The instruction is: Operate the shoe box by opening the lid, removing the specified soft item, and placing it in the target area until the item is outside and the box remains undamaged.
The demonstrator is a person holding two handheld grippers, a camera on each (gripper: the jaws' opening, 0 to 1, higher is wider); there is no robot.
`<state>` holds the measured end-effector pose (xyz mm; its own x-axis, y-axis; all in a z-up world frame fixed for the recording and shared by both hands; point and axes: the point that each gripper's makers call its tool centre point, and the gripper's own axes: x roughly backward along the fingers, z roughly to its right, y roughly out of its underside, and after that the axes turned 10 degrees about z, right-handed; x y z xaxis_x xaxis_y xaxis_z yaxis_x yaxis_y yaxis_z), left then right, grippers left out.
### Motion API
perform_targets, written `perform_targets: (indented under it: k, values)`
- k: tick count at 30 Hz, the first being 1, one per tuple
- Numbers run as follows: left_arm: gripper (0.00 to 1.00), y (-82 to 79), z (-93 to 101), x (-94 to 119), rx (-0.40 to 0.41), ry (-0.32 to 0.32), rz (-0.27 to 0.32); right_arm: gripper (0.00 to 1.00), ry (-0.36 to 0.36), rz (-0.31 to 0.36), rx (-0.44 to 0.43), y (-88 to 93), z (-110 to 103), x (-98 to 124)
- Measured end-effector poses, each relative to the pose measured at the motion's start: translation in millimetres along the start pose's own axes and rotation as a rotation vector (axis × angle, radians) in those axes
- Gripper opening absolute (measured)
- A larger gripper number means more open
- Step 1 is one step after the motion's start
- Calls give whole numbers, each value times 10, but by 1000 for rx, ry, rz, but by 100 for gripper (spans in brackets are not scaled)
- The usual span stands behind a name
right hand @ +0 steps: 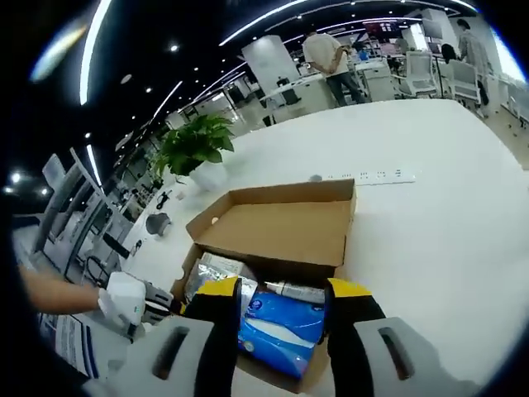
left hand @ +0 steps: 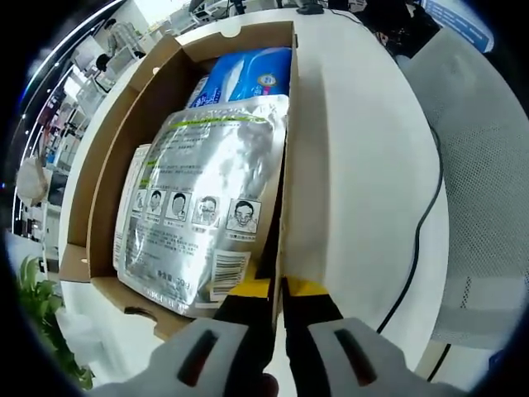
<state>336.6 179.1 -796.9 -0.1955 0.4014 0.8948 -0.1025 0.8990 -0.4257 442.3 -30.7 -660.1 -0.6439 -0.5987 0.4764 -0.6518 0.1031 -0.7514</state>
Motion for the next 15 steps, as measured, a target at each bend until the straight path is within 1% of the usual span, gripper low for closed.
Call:
perform_targets:
  k: [2, 4, 6, 9, 12, 13, 15]
  values:
    - [3, -1, 2, 3, -1, 1, 0, 40, -20, 9, 2, -7, -73, 28]
    - [3, -1, 4, 3, -1, 1, 0, 46, -23, 6, 13, 1, -97, 36]
    - [3, -2, 2, 5, -2, -2, 2, 48, -79, -28, -7, 76, -215, 54]
    - [3, -4, 7, 7, -5, -3, 4, 48, -130, -14, 7, 103, -339, 59]
    - [3, -4, 14, 7, -10, 1, 4, 53, -150, -17, 7, 152, -401, 52]
    - [3, -4, 17, 7, -9, 3, 4, 53, -164, -22, -5, 166, -430, 54]
    - [2, -2, 20, 5, -8, 4, 2, 52, -197, -34, -60, 191, -506, 59]
